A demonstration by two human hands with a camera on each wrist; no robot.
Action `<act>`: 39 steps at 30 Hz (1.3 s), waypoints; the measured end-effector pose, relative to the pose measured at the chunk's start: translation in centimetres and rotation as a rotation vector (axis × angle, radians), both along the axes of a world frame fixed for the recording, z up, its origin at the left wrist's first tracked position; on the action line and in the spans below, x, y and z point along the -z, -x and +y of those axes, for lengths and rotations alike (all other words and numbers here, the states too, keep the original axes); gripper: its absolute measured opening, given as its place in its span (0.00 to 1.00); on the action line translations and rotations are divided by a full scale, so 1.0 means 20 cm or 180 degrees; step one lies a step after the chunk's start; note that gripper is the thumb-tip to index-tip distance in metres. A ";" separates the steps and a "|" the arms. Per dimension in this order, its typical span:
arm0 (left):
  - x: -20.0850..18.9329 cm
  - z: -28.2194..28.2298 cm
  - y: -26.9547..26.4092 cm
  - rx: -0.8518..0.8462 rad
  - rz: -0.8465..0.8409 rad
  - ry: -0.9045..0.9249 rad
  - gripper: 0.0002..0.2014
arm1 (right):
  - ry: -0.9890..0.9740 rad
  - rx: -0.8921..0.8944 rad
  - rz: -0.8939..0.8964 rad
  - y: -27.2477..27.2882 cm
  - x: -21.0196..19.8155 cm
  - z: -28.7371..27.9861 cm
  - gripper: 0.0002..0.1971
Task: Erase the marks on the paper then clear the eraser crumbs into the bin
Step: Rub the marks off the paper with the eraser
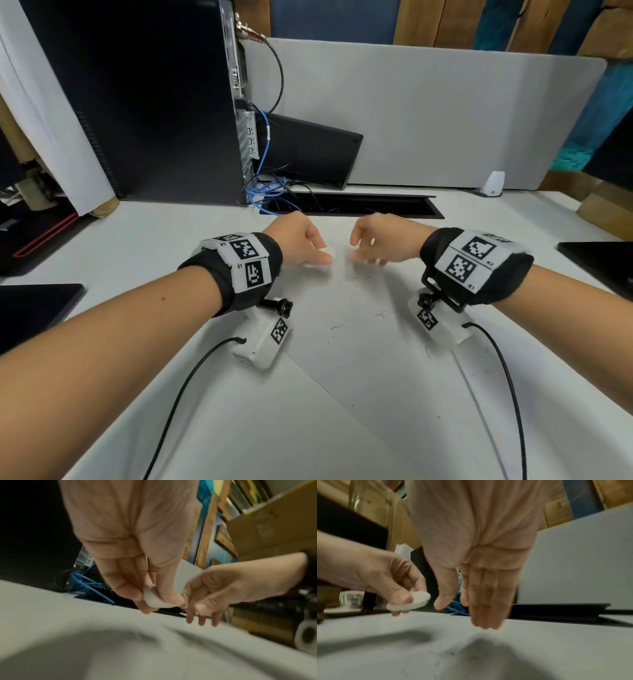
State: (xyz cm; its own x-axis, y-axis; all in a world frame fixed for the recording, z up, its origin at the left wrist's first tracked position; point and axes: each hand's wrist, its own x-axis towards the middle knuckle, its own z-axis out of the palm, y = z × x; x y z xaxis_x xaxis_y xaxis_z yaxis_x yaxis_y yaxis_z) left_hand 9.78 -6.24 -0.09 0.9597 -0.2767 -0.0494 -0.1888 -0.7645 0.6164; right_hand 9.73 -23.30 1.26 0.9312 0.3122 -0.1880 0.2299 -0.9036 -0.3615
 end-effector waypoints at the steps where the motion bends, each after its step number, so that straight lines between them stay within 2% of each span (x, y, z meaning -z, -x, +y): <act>1: 0.01 0.01 -0.01 -0.0056 -0.0047 -0.0102 0.09 | 0.0532 -0.0085 -0.0003 0.00 0.01 -0.01 0.20; 3: 0.03 0.02 0.00 -0.0073 -0.0086 -0.0306 0.09 | 0.1199 -0.0230 0.0296 0.01 0.06 -0.01 0.32; 4: 0.04 0.02 0.00 -0.0025 -0.0077 -0.0439 0.09 | 0.1428 -0.0332 0.0423 0.01 0.09 -0.01 0.35; 6: 0.07 0.02 0.00 0.0113 -0.0057 -0.0671 0.09 | 0.1772 -0.0486 0.0515 0.00 0.12 0.01 0.34; 8: 0.09 0.01 0.01 0.0186 -0.0020 -0.0751 0.07 | 0.1847 -0.0571 0.0525 -0.01 0.12 0.02 0.33; 10: 0.08 0.01 0.02 0.0212 0.0022 -0.0843 0.06 | 0.1772 -0.0669 0.0592 -0.02 0.12 0.03 0.36; 15: 0.04 0.03 0.02 0.0343 0.0371 -0.1050 0.11 | 0.1448 -0.0885 0.0788 -0.04 0.13 0.04 0.41; 21: 0.09 0.01 -0.04 0.0186 -0.0068 -0.0772 0.08 | 0.0991 -0.0698 0.0865 -0.03 0.16 0.00 0.46; 25: 0.12 -0.02 -0.04 0.0328 0.0013 -0.0584 0.10 | 0.0925 -0.0582 0.0877 -0.04 0.18 -0.01 0.48; 28: 0.10 -0.05 -0.03 0.0649 0.0003 -0.0733 0.10 | 0.0915 -0.0616 0.0903 -0.05 0.19 -0.01 0.49; 32: 0.09 -0.06 -0.08 0.0506 -0.0310 -0.0828 0.12 | 0.0884 -0.0607 0.0931 -0.05 0.18 -0.01 0.48; 36: 0.12 -0.05 -0.05 0.0717 -0.0084 -0.0805 0.06 | 0.0875 -0.0591 0.0966 -0.05 0.19 -0.01 0.49; 39: 0.11 -0.04 -0.07 0.0658 -0.0208 -0.0790 0.09 | 0.0915 -0.0604 0.0968 -0.05 0.18 -0.01 0.48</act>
